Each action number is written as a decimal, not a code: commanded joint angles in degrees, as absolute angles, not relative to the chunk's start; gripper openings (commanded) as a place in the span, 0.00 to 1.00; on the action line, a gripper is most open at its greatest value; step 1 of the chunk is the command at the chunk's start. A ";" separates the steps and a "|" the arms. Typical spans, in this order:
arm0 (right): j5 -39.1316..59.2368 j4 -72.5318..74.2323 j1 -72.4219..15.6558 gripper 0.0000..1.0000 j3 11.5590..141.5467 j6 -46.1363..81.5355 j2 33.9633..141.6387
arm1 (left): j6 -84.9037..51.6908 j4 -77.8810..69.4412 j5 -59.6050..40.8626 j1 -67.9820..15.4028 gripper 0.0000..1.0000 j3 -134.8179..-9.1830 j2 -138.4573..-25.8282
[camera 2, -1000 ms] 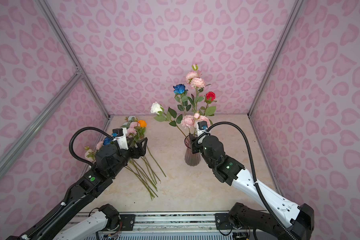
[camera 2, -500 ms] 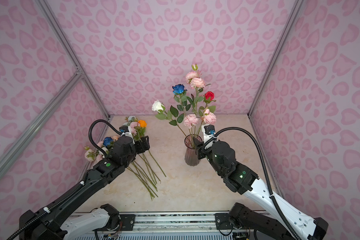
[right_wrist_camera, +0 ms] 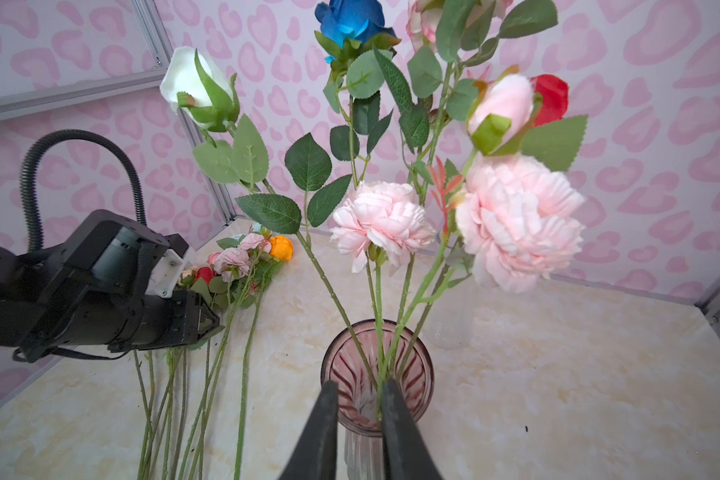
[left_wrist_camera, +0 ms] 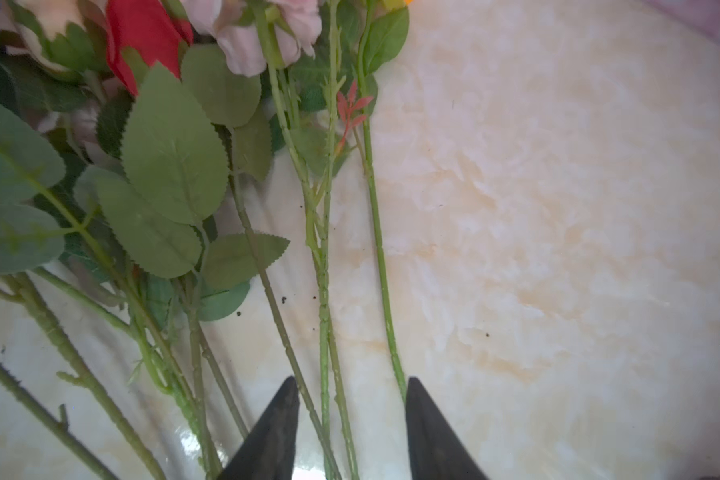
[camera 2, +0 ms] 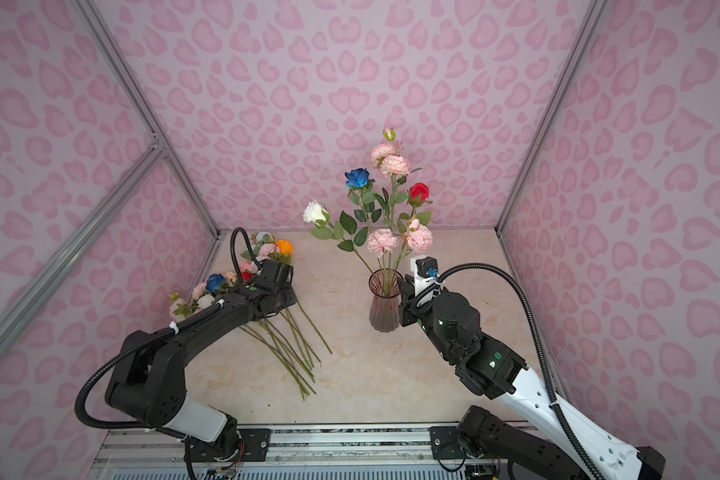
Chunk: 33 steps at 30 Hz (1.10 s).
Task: Arrange the flowers into the vase
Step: 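Open the right gripper at the vase while the left gripper grasps a pink stem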
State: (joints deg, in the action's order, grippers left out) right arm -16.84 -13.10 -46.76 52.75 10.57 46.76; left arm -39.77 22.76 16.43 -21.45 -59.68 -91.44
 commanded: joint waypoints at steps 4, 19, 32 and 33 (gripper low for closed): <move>-16.17 -10.15 -46.85 0.23 51.12 11.51 47.11 | -40.26 25.68 18.41 -21.12 0.40 -65.10 -98.08; -14.33 -6.62 -46.85 0.23 50.56 10.90 48.19 | -38.30 25.96 17.39 -16.53 0.24 -72.15 -109.13; -15.02 -5.21 -46.92 0.23 45.23 13.02 42.28 | -35.97 23.46 16.21 -16.24 0.10 -71.19 -110.04; -15.03 -5.30 -46.93 0.23 44.92 12.86 41.89 | -35.86 23.38 16.08 -16.17 0.07 -71.19 -110.04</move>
